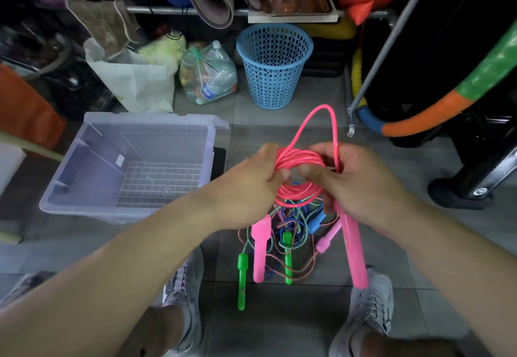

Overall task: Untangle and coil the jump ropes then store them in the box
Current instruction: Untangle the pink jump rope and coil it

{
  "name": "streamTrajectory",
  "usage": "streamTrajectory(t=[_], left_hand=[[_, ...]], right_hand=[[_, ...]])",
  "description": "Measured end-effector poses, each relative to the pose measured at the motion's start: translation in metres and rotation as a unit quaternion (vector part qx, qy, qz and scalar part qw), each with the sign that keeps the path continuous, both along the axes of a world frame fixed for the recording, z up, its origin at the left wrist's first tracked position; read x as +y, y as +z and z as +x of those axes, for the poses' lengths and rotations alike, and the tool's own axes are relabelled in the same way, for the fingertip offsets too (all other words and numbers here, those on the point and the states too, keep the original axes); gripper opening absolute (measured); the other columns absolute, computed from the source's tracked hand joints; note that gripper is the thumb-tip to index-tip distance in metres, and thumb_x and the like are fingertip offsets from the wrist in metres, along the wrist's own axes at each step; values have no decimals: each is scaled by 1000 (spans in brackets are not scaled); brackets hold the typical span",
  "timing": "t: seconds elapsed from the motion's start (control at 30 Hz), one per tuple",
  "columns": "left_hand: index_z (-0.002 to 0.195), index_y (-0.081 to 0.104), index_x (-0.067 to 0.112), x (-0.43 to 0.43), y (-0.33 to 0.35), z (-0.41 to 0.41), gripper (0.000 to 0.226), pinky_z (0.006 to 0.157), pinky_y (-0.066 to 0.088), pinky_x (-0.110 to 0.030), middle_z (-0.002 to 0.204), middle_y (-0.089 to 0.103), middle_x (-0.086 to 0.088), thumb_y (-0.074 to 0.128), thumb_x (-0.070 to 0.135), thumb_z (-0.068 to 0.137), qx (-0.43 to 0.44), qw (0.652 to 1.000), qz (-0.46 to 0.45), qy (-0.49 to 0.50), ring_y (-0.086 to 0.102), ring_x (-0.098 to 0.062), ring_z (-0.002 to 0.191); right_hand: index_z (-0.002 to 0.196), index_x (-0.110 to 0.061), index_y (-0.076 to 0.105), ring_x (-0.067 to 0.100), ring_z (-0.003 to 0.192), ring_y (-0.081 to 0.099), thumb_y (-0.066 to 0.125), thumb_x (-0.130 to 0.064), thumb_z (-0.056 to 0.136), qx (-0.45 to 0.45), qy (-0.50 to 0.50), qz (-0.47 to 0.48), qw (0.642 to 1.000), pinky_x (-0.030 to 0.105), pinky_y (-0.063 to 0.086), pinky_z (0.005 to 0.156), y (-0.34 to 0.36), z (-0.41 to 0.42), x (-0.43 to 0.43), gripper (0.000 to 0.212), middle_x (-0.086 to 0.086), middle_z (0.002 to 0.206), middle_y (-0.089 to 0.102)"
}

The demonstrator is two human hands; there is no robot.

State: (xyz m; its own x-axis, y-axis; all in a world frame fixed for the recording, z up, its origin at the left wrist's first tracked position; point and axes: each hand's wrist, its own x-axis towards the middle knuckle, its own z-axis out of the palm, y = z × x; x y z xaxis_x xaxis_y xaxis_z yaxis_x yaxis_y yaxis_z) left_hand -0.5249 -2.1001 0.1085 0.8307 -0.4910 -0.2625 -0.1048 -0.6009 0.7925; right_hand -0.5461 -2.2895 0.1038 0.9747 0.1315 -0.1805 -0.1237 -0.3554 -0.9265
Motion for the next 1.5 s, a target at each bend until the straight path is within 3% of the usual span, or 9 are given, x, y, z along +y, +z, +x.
streamTrajectory(t=[0.13, 0.27, 0.43, 0.63, 0.9, 1.03, 1.2, 1.33, 1.5], left_hand=[[102, 42, 19, 3, -1, 1, 11, 77, 51, -55, 91, 61, -15, 42, 30, 105, -15, 999, 18, -26, 61, -28, 74], [95, 43, 20, 9, -2, 5, 13, 68, 54, -43, 81, 62, -7, 42, 27, 106, -4, 999, 6, -45, 62, -15, 65], [104, 51, 10, 11, 3, 4, 13, 69, 56, -28, 84, 63, 1, 44, 22, 106, 88, 995, -20, -34, 66, -1, 65], [115, 53, 5, 5, -1, 0, 15, 82, 61, -45, 105, 69, -21, 44, 13, 105, 219, 967, -131, -30, 72, -41, 89], [103, 53, 17, -1, -6, -5, 9, 75, 57, -42, 84, 66, -1, 45, 19, 106, 142, 985, -42, -82, 63, -10, 71], [102, 54, 21, -2, -3, -6, 10, 67, 54, -21, 79, 67, 10, 45, 18, 105, 143, 985, -61, -73, 65, -1, 67], [113, 53, 18, 3, -10, 2, 29, 84, 57, -52, 102, 66, -7, 47, 41, 97, 42, 998, -15, -35, 69, -27, 93], [108, 51, 22, 2, -13, 3, 18, 78, 58, -54, 97, 67, -11, 46, 34, 96, -5, 998, -49, 31, 70, -34, 89], [111, 52, 12, -1, -6, 7, 23, 87, 51, -48, 99, 65, -4, 45, 32, 103, -91, 993, -47, 65, 63, -25, 95]], right_hand=[[97, -30, 71, 22, 46, 55, 77, -30, 86, 12, -9, 10, 1000, 28, 46, 43, -1, 0, 0, 13, 11, 65, 65], [108, -28, 66, 16, 58, 60, 84, -35, 73, 73, -32, 68, 994, 35, 53, 54, -1, 3, -10, 40, 1, 103, 66], [95, -7, 62, 20, 79, 62, 46, 21, 81, 47, -158, 212, 963, 41, 58, 80, 9, 19, -34, 35, 14, 95, 66], [124, -1, 59, 27, 93, 72, 58, -2, 97, -25, -299, 214, 929, 44, 58, 92, 5, 30, -50, 27, 22, 105, 66], [106, -15, 66, 30, 84, 73, 59, -11, 98, 23, -203, 141, 969, 39, 62, 77, -4, 23, -32, 12, 12, 93, 77], [110, -15, 69, 23, 84, 72, 55, -19, 99, 71, -91, 129, 985, 30, 58, 70, -10, 14, -17, 18, 12, 97, 77], [100, -19, 75, 24, 90, 70, 54, -65, 81, 187, 8, 203, 961, 38, 56, 82, -4, 6, -2, 54, 13, 103, 74], [111, -24, 64, 18, 97, 71, 91, -36, 64, 123, 27, 90, 988, 41, 59, 86, -7, 0, 5, 55, 0, 103, 74], [129, -19, 50, 36, 92, 74, 80, -4, 80, 124, -70, 143, 979, 59, 60, 75, -13, -5, 15, 59, 15, 109, 72]])
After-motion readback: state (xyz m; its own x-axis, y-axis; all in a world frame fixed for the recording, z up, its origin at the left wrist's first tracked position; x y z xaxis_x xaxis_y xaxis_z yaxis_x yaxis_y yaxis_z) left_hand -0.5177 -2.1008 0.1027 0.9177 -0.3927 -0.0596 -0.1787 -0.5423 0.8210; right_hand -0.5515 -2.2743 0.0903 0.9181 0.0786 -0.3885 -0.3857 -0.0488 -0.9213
